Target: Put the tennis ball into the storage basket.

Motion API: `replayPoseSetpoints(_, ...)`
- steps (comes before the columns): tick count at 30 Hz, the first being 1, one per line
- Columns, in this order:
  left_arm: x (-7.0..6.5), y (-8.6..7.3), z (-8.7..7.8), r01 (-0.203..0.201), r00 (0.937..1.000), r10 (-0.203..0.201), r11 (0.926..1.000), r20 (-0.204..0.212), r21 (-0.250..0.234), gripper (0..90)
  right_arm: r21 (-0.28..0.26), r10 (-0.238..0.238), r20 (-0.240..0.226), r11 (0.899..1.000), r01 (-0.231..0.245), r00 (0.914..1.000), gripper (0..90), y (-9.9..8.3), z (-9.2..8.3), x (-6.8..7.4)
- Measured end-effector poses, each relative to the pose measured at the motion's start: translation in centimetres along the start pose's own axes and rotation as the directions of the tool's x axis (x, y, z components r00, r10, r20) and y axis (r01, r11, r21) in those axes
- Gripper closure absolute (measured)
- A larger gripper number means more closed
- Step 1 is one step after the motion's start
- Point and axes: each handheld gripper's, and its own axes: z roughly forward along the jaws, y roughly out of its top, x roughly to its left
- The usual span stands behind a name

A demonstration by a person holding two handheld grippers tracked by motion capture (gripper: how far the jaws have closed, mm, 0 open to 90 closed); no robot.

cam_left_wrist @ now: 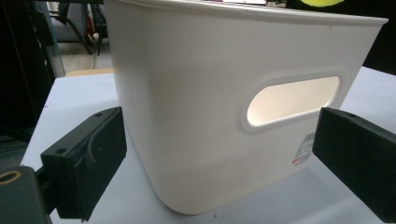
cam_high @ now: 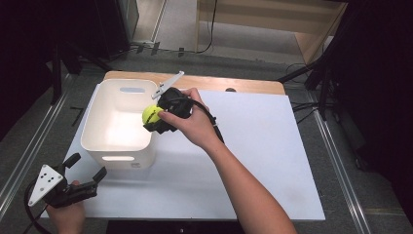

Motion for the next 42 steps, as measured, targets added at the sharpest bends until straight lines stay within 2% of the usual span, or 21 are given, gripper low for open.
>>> replayPoseSetpoints(21, 0.0, 0.0, 0.0, -0.002, 1.0, 0.002, 1.0, 0.0, 0.0, 2.8, 0.001, -0.029, -0.02, 1.0, 0.029, 0.9994, 23.3, 1.6, 1.8, 0.9)
replayPoseSetpoints(42, 0.1, 0.0, 0.0, -0.001, 1.0, 0.001, 1.0, 0.002, -0.003, 2.9, 0.049, -0.053, -0.062, 0.997, 0.056, 0.9967, 23.2, 1.9, 4.6, 1.8)
